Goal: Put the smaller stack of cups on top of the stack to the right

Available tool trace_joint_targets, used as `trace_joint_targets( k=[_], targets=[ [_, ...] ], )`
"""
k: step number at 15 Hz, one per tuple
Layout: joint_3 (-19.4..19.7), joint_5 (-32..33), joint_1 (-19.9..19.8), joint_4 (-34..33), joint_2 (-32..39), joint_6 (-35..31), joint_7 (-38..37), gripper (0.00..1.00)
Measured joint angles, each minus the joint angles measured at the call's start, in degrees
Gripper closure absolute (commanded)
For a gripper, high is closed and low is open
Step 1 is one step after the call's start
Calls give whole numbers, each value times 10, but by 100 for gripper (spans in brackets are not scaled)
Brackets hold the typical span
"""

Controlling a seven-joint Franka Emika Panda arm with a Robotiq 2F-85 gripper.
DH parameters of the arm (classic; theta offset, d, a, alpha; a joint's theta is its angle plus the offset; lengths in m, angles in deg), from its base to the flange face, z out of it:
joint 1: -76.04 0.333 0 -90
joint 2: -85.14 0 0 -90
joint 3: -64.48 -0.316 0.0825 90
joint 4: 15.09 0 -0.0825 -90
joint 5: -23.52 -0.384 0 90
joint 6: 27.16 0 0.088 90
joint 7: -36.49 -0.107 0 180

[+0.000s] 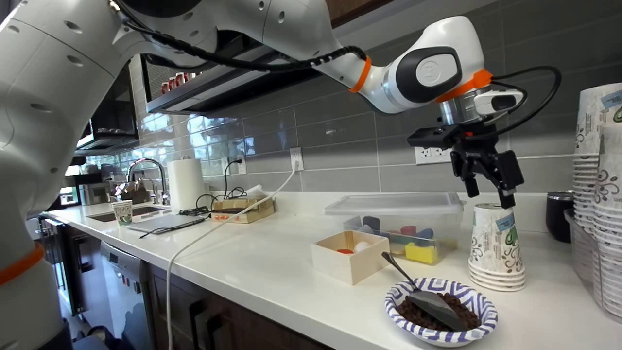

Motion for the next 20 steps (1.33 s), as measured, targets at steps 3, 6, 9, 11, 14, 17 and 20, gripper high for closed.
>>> trace_joint_targets(
  k=[3, 6, 9, 11, 14, 17, 20],
  targets=[
    [0, 0, 0, -16, -7, 2, -8, 0],
    [2, 1, 0, -25, -16, 39, -15, 0],
    [3, 1, -3, -28, -16, 87, -25, 0],
    [3, 1, -5, -28, -14, 102, -31, 0],
    [6, 2, -6, -28, -7, 105, -39, 0],
    [9, 6, -6, -28, 3, 105, -50, 0],
    [9, 7, -6, -28, 12, 103, -54, 0]
  ],
)
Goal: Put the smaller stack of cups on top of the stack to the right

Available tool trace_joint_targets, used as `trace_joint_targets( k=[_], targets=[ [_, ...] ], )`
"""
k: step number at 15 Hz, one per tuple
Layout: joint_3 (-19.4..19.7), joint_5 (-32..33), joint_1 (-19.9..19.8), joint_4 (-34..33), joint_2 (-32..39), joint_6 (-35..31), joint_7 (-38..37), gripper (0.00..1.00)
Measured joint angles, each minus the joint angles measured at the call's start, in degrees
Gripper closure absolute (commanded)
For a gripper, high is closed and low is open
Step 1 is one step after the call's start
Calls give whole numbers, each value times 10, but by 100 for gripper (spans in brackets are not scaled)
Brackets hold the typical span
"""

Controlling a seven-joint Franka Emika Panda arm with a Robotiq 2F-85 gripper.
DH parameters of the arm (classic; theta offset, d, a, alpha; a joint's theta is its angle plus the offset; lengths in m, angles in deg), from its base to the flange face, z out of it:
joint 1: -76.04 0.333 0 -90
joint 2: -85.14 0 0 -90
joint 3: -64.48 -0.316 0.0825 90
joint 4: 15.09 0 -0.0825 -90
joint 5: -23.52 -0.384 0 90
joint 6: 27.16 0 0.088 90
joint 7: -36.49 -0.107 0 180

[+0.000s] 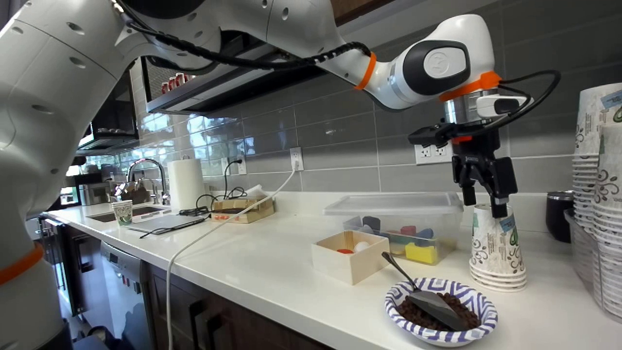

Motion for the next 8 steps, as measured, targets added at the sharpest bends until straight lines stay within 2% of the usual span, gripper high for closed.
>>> trace_joint_targets(
  k=[8],
  targets=[
    [0, 0, 0, 0, 15, -41, 0, 0]
  ],
)
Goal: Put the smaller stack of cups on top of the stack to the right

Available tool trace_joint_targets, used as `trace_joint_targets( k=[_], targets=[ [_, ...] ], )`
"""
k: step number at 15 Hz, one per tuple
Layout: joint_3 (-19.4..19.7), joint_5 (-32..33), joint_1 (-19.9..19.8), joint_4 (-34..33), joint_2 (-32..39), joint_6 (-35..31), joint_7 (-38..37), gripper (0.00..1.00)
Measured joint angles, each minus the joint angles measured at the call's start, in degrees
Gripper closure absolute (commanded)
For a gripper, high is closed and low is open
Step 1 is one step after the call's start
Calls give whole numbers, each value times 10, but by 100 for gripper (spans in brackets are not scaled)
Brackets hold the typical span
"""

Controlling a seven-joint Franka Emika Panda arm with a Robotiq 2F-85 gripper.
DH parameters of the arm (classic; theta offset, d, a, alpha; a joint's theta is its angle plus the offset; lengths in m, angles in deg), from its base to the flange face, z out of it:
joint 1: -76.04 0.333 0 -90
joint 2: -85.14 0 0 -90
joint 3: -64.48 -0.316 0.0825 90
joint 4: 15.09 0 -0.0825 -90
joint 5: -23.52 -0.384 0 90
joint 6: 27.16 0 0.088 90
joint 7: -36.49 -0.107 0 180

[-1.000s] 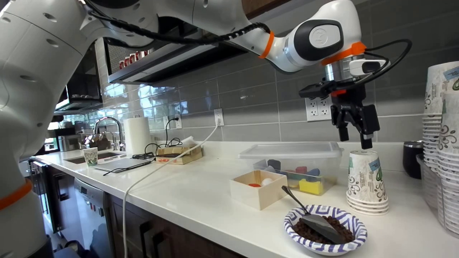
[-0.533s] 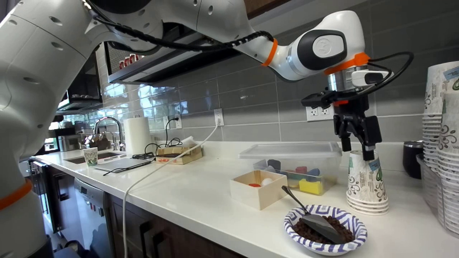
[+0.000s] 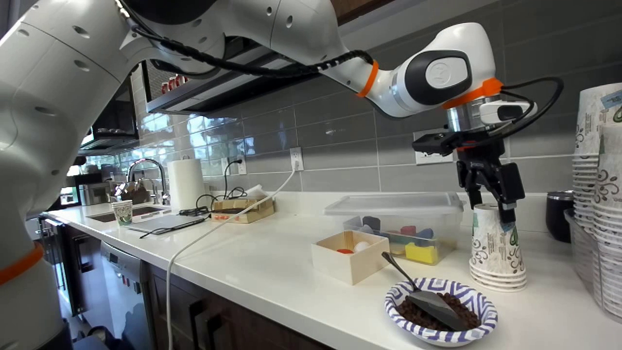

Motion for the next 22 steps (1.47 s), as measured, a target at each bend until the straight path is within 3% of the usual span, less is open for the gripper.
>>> trace_joint_targets(
  k=[1, 2, 3, 6, 7, 16, 22],
  targets=[
    [0, 0, 0, 0, 2, 0, 0, 0],
    [0, 0, 0, 0, 4, 0, 0, 25],
    [0, 0, 0, 0, 6, 0, 0, 27],
    [0, 0, 0, 0, 8, 0, 0, 51],
    [0, 0, -1, 0, 8, 0, 0, 55],
    [1, 10, 2, 6, -4, -2, 1, 55],
    [13, 57, 23, 67, -114, 1, 1, 55]
  ],
)
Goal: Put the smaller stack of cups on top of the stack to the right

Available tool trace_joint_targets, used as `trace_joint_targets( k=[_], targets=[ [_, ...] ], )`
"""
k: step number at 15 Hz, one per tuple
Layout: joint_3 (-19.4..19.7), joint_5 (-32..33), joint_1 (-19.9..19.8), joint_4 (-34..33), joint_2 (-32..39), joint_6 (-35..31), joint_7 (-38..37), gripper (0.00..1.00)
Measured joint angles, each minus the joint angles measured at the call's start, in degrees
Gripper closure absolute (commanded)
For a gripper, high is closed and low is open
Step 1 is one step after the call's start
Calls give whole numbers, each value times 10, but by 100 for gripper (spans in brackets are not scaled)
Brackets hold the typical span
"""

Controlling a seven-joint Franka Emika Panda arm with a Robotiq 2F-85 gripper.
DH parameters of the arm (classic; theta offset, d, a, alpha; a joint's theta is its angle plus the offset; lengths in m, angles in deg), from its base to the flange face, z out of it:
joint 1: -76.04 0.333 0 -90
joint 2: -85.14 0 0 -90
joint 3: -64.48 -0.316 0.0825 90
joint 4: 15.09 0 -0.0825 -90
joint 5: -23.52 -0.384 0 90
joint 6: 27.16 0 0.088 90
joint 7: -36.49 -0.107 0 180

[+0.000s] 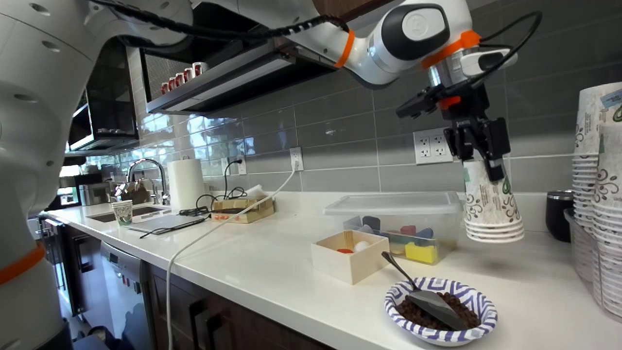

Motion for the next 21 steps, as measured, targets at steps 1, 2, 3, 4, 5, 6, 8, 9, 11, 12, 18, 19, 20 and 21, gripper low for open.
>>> trace_joint_targets(
  k=[1, 2, 3, 4, 5, 6, 8, 9, 11, 12, 18, 19, 20, 21],
  targets=[
    [2, 7, 2, 16, -25, 5, 0, 55],
    [3, 14, 3, 32, -52, 11, 0, 55],
    [4, 17, 3, 48, -78, 20, 1, 55],
    [6, 19, 3, 64, -104, 29, 1, 55],
    [9, 20, 3, 80, -129, 38, 2, 55],
    [14, 21, 2, 94, -153, 44, 2, 55],
    [26, 22, -1, 115, -195, 51, 2, 55],
    [33, 22, -5, 121, -212, 51, 1, 55],
    [50, 22, -15, 123, -236, 51, -3, 55],
    [57, 22, -21, 122, -243, 50, -7, 55],
    [73, -12, -31, 98, -242, 29, -35, 55],
    [73, -21, -31, 90, -238, 22, -39, 55],
    [73, -30, -31, 82, -232, 15, -45, 55],
    [74, -39, -31, 72, -224, 11, -51, 55]
  ],
)
